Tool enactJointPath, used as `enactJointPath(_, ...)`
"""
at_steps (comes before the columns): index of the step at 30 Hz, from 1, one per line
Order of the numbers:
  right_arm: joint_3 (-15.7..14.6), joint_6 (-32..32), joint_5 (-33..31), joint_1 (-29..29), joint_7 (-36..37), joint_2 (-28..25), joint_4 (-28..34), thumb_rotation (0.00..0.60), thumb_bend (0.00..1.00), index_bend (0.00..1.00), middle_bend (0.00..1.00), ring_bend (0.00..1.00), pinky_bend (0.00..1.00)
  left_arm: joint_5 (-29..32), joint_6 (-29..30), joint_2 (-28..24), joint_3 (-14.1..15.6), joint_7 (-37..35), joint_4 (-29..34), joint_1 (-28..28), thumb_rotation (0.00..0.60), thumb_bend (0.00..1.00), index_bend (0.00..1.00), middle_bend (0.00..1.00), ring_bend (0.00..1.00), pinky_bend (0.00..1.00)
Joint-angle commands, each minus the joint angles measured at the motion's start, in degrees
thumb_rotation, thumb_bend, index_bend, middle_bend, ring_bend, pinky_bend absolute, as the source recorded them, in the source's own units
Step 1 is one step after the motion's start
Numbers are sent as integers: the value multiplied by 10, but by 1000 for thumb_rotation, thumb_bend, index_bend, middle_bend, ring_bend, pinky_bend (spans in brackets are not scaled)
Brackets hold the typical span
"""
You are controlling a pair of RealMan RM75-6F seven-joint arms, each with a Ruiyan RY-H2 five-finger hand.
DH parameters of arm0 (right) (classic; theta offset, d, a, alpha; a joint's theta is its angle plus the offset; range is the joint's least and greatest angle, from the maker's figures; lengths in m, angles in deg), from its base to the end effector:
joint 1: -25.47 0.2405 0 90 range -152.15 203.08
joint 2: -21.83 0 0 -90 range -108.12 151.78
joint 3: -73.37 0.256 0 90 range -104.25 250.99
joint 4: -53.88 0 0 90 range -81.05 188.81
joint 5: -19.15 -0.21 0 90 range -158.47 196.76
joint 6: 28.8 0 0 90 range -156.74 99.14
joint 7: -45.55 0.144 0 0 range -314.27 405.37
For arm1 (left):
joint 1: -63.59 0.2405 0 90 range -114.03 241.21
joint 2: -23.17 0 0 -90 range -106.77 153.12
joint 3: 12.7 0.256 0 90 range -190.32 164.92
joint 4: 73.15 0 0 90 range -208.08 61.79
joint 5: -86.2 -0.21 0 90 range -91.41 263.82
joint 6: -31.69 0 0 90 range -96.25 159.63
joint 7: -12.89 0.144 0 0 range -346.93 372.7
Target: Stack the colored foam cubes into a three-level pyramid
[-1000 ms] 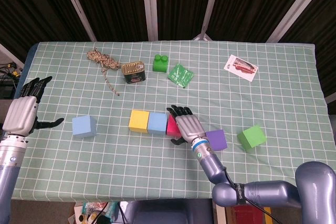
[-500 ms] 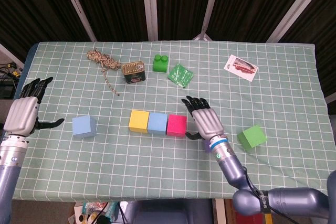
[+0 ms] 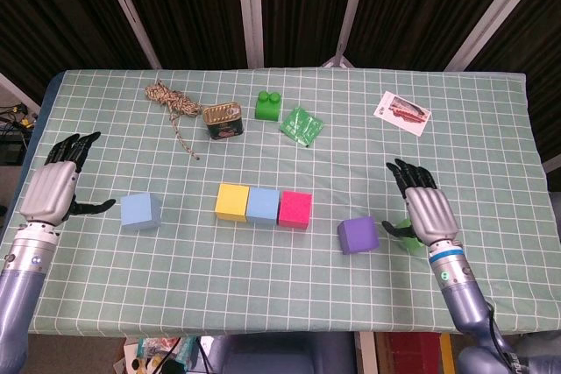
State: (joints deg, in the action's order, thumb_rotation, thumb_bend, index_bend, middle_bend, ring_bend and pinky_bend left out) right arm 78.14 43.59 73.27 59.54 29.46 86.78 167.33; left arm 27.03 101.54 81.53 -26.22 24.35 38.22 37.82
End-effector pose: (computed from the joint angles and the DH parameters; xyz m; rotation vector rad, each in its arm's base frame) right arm -0.1866 -0.2866 0.1069 1.5122 -1.1529 0.9249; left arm -0.2068 0.2945 0.1611 -1.3899 -1.0643 -0.9878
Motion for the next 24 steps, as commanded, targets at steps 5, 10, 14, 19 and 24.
enactJointPath(5,-5,-5,37,-34,55,-22,-7,600,252,0,0,0,0,29,-80,-5,-5,34,-21,-52,600,355,0,88,0,60)
enactJointPath(10,3,-12,50,-41,78,-26,-10,600,253,0,0,0,0,45,-159,-15,2,71,-48,-100,600,450,59,127,6,76)
enactJointPath(14,8,-22,54,-45,94,-30,-13,600,253,0,0,0,0,68,-213,-15,6,103,-62,-142,600,474,85,135,9,89)
enactJointPath(19,14,-32,62,-50,107,-32,-12,600,253,0,0,0,0,100,-281,-5,15,127,-79,-198,600,483,93,146,30,113)
enactJointPath(24,19,-38,65,-54,114,-35,-11,600,252,0,0,0,0,128,-323,13,31,147,-95,-241,600,483,137,179,32,113)
